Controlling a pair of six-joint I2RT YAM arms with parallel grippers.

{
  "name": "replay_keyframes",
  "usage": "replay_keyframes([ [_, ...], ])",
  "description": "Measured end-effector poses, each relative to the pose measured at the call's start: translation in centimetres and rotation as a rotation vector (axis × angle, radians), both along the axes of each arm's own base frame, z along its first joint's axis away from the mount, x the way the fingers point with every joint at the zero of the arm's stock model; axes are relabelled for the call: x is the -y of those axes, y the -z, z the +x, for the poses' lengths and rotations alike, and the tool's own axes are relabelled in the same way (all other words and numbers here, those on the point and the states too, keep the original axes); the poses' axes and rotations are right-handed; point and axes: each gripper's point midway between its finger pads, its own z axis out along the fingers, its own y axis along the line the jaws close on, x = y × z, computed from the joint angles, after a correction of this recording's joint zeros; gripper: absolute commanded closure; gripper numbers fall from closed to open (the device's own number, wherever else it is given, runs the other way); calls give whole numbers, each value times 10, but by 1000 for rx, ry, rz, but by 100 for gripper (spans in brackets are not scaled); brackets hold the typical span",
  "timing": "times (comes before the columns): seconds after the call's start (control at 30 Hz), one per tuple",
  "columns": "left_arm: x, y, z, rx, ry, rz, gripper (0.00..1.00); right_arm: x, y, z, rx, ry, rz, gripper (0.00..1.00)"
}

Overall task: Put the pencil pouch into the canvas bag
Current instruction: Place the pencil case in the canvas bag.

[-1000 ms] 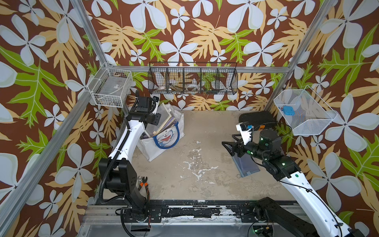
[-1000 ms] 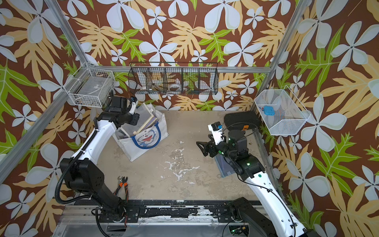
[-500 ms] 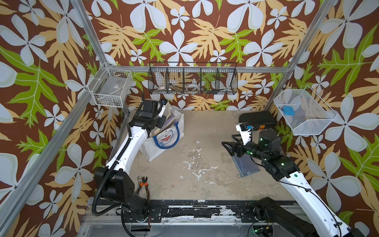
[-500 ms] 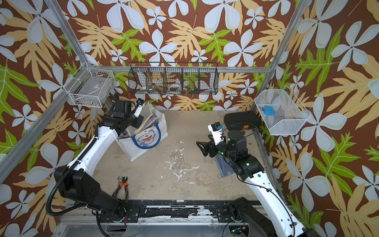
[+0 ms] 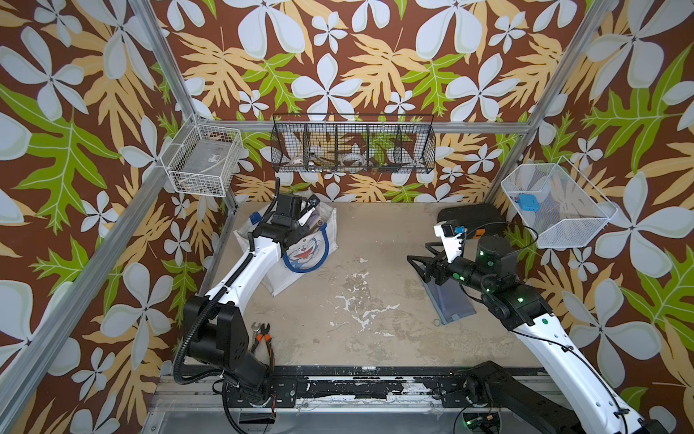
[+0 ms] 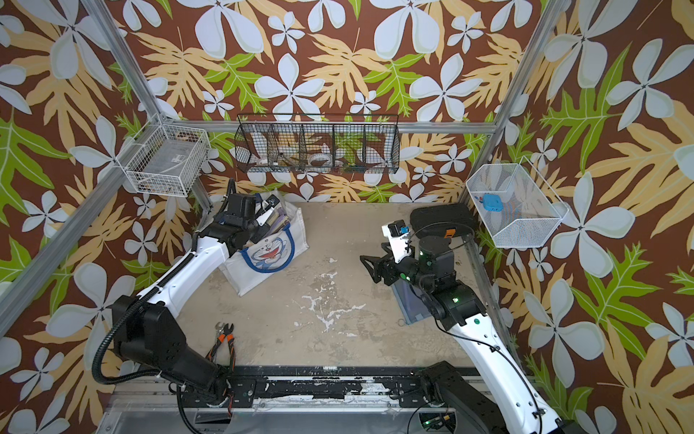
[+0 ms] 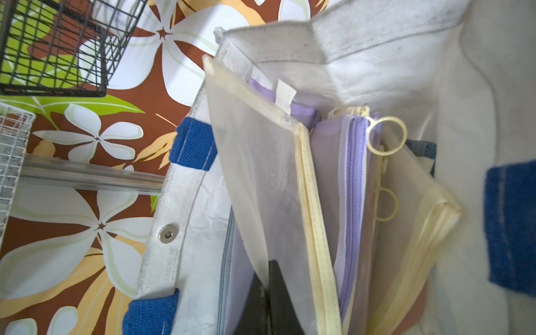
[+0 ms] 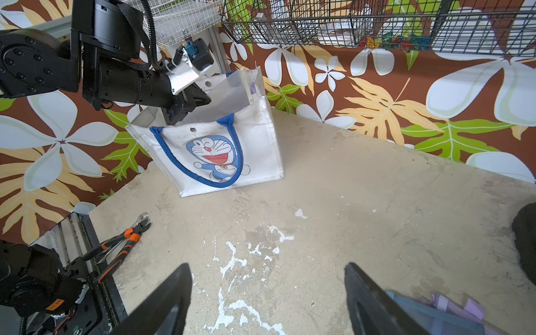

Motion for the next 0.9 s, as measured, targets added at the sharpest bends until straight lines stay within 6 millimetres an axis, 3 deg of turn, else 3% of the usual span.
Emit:
replay_keyframes([
  [0.2, 13, -30, 0, 124, 73, 47, 100, 1, 3, 3, -6, 10, -6, 18],
  [0.37, 5, -38, 6, 173, 60, 128, 100, 0, 1, 4, -7, 11, -2, 18],
  [0.47, 2, -33, 10, 183, 50, 160, 100, 0, -1, 6, -12, 14, 7, 19],
  [0.7, -1, -1, 9, 150, 61, 212, 100, 0, -2, 5, -12, 15, 10, 19],
  [0.9, 8, 6, 9, 143, 93, 162, 100, 0, -3, 5, -12, 15, 11, 19],
])
